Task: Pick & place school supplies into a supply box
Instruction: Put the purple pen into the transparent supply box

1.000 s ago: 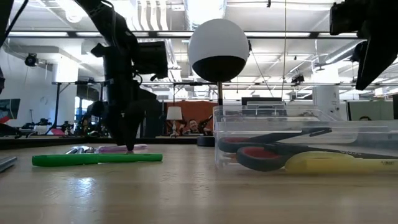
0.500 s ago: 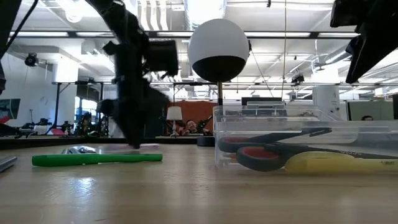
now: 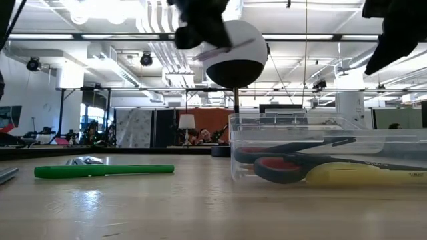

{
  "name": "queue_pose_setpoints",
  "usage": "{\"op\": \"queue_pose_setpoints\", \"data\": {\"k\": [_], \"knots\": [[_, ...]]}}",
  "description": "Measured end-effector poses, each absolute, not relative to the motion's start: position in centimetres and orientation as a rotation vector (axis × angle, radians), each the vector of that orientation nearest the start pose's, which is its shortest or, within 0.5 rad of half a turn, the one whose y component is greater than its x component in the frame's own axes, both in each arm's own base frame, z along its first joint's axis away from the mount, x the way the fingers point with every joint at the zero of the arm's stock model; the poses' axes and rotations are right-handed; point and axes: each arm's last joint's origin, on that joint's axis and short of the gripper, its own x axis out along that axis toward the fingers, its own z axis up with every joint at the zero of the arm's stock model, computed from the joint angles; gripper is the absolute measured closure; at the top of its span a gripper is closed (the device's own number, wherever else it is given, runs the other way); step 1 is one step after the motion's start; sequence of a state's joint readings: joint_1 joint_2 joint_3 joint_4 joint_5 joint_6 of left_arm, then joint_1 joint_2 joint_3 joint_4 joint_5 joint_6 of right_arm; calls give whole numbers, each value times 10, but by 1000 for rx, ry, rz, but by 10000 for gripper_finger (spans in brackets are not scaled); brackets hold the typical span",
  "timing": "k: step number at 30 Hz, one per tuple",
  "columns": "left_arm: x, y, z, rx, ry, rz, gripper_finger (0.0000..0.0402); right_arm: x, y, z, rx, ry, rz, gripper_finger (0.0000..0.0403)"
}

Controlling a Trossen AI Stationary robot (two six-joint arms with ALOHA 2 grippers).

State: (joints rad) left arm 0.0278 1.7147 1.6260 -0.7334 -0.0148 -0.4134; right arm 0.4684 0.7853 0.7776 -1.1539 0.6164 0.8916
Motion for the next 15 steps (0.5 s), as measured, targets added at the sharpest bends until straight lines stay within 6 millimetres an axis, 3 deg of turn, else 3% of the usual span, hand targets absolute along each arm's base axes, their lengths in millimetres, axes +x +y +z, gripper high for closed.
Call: {"op": "queue_pose_setpoints", "data": {"k": [5,11,15], "knots": [[403,1,334,-368,784,129,391,114,38,266,240,785,-541,211],[442,-19,310,-306,839,11,391,111,40,268,338,758,-542,211],[456,-31,296,-266,863,-75,391,106,45,269,410,746,-505,211]]}}
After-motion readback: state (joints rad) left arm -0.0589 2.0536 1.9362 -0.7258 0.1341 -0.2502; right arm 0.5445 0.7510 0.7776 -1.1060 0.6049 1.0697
